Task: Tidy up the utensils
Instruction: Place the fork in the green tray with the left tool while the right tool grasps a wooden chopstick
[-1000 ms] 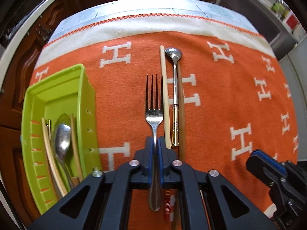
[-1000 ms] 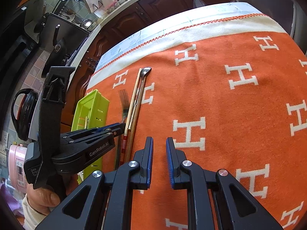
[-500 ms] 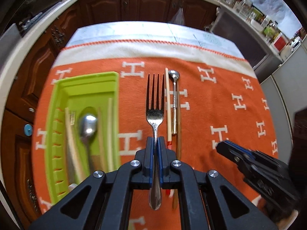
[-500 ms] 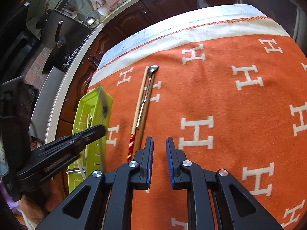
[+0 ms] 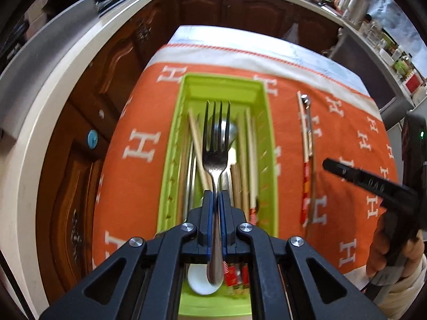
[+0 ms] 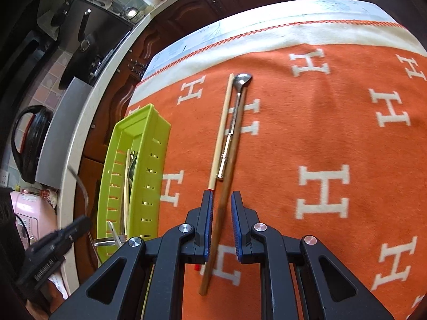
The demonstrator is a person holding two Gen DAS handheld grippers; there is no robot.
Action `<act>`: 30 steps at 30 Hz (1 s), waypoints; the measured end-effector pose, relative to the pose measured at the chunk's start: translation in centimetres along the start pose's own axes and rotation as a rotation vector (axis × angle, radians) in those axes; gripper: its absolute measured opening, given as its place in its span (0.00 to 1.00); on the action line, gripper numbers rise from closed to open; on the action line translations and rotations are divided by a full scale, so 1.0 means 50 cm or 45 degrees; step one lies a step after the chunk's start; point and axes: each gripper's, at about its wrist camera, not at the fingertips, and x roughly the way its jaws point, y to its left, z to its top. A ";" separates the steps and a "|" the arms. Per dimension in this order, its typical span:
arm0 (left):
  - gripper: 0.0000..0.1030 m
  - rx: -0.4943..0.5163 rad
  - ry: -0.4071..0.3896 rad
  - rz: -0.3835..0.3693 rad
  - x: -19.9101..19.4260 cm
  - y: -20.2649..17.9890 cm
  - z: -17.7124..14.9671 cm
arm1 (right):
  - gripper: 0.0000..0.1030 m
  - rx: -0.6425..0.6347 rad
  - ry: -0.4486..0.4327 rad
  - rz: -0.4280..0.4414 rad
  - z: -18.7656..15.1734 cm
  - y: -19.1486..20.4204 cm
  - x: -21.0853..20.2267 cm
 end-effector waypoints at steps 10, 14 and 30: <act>0.23 -0.039 -0.103 0.025 -0.023 0.022 -0.019 | 0.13 -0.069 0.018 -0.159 -0.005 0.049 0.041; 0.28 -0.066 -0.144 0.012 -0.036 0.036 -0.026 | 0.13 -0.110 0.021 -0.255 -0.012 0.069 0.064; 0.54 -0.113 -0.219 0.051 -0.036 0.056 -0.052 | 0.06 -0.222 -0.096 -0.456 -0.028 0.123 0.097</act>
